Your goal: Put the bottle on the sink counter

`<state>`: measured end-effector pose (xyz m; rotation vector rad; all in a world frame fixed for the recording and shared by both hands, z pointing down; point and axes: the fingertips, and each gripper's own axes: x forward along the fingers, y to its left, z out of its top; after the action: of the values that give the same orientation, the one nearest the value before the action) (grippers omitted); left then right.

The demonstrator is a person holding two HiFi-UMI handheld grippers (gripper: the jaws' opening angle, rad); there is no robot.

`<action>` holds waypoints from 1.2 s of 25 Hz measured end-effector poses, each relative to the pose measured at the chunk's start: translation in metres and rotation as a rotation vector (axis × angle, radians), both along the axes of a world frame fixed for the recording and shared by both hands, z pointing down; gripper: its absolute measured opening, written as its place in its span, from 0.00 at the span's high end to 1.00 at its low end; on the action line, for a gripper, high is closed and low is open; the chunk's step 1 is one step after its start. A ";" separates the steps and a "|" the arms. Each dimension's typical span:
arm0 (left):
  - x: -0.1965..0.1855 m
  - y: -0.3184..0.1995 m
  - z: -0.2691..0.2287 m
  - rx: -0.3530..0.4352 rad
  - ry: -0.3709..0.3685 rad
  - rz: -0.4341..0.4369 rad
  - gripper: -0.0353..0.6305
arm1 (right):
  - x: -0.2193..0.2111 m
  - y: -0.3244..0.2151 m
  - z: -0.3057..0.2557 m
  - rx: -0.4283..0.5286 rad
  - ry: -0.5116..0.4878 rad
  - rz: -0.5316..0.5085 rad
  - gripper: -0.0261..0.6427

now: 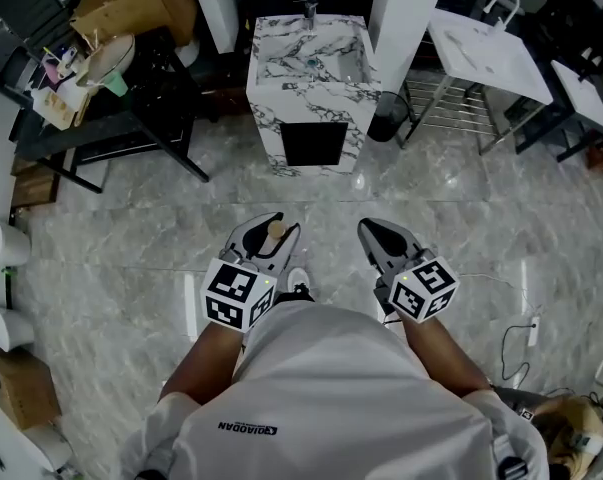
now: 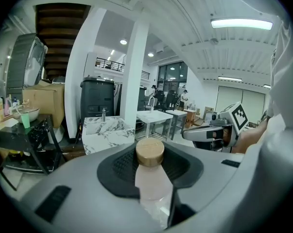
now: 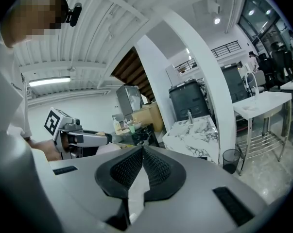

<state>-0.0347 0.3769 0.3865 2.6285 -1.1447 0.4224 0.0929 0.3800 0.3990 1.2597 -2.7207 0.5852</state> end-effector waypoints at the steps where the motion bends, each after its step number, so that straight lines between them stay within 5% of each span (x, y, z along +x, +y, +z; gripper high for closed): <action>1: -0.002 -0.007 -0.001 0.002 -0.001 0.006 0.74 | -0.003 -0.006 0.001 -0.003 0.002 0.002 0.90; 30: -0.068 -0.143 0.017 -0.008 -0.010 0.095 0.74 | -0.075 -0.129 0.014 -0.046 0.057 0.044 0.90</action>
<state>-0.1031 0.2335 0.4033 2.6848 -1.0224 0.4580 0.0183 0.2511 0.4133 1.3076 -2.6246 0.6023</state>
